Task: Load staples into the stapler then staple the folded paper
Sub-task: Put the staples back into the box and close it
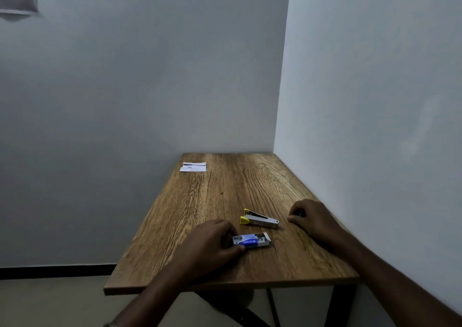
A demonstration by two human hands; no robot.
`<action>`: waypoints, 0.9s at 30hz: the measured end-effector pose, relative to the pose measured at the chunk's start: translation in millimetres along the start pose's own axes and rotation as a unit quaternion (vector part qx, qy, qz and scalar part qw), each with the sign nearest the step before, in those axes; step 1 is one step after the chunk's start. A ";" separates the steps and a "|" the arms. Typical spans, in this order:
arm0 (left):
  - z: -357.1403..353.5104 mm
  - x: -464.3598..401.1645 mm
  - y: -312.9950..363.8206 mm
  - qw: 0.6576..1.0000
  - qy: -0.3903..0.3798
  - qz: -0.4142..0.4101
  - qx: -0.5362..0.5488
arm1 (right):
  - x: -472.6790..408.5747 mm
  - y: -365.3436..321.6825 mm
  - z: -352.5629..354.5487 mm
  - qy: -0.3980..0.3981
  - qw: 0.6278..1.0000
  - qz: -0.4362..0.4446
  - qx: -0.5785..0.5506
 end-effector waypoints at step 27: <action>3.5 0.9 1.7 1.000 0.015 -0.001 0.010 | 35.6 -93.6 -17.0 -0.047 0.979 0.106 -0.169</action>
Point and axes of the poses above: each hand's wrist, its own x-axis away from the middle knuckle, its own z-axis out of the back of the hand, y = z × x, the point moved 10 cm from there along -x, towards the middle knuckle, and after that the axes turned 1 degree about y, right-handed, at the moved point
